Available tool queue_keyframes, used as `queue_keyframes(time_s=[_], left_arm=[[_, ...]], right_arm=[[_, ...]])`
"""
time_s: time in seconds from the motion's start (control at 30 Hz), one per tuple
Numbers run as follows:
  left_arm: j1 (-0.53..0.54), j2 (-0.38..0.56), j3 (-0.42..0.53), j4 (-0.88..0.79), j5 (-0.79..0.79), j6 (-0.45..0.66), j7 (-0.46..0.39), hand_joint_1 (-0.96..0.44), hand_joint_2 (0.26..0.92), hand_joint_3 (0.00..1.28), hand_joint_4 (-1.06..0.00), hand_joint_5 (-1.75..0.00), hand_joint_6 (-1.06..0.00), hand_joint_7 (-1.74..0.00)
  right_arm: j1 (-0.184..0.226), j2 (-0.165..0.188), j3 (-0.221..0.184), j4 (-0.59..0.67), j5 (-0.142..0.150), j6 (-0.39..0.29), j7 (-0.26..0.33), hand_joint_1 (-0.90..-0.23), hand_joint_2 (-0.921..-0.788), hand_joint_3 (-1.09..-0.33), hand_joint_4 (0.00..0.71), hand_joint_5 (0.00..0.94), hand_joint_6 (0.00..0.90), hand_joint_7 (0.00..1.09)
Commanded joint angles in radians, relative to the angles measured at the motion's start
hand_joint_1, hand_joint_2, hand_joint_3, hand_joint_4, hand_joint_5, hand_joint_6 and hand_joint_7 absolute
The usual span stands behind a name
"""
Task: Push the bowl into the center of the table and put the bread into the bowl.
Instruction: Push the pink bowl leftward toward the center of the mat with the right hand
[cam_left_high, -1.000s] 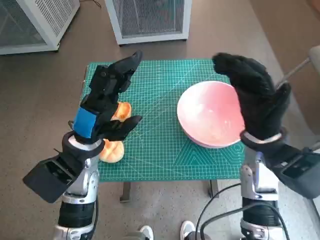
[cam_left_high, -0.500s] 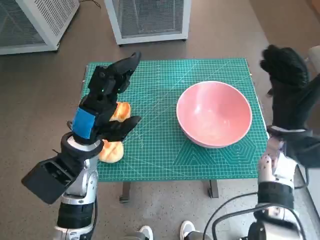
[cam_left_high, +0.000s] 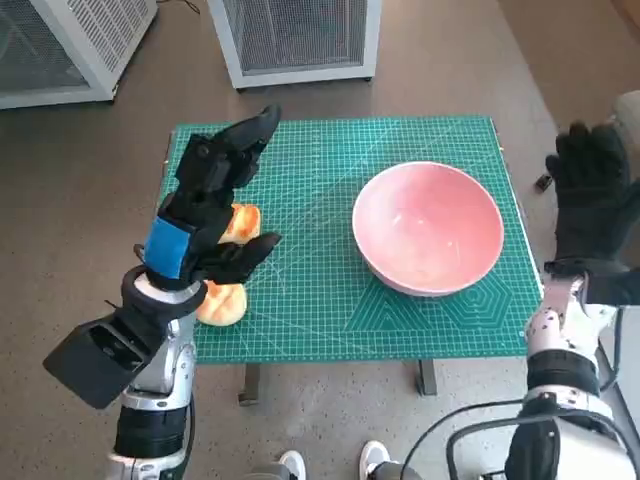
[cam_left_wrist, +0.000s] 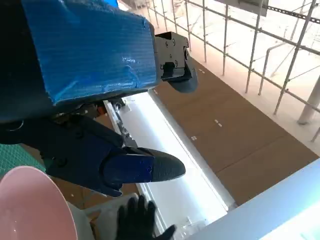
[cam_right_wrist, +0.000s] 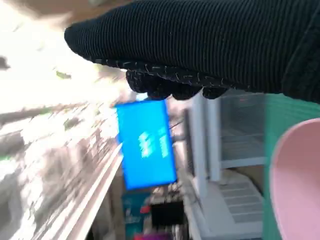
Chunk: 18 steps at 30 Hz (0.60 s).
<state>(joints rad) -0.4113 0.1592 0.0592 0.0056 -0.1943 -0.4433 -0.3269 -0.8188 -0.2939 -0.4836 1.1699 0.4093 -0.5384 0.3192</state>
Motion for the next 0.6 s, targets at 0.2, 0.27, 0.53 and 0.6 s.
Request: queue_keyframes(time_s=[0.2, 0.27, 0.53, 0.6], left_arm=[[0.018, -0.003, 0.008, -0.007, -0.012, -0.005, 0.003, -0.50, 0.921, 0.33, -0.23, -0.02, 0.00, -0.76], [0.019, -0.003, 0.009, -0.007, -0.012, -0.006, 0.003, -0.50, 0.921, 0.33, -0.23, -0.02, 0.00, -0.76], [0.021, -0.002, 0.013, -0.004, -0.003, -0.013, 0.006, -0.50, 0.921, 0.33, -0.24, -0.02, 0.00, -0.76], [0.022, 0.000, 0.015, -0.002, -0.005, -0.014, 0.004, -0.50, 0.921, 0.33, -0.24, -0.02, 0.00, -0.76]], right_arm=[[0.016, 0.015, -0.014, 0.092, -0.013, 0.082, -0.035, -0.294, -0.921, -0.562, 0.438, 0.001, 0.250, 0.62], [0.019, 0.019, -0.015, 0.104, -0.015, 0.094, -0.032, -0.286, -0.921, -0.584, 0.427, 0.000, 0.247, 0.62], [0.020, 0.044, -0.026, 0.141, -0.023, 0.163, -0.061, -0.272, -0.921, -0.580, 0.424, 0.005, 0.220, 0.59], [0.016, 0.053, -0.024, 0.146, -0.030, 0.180, -0.078, -0.269, -0.921, -0.588, 0.436, 0.008, 0.228, 0.57]])
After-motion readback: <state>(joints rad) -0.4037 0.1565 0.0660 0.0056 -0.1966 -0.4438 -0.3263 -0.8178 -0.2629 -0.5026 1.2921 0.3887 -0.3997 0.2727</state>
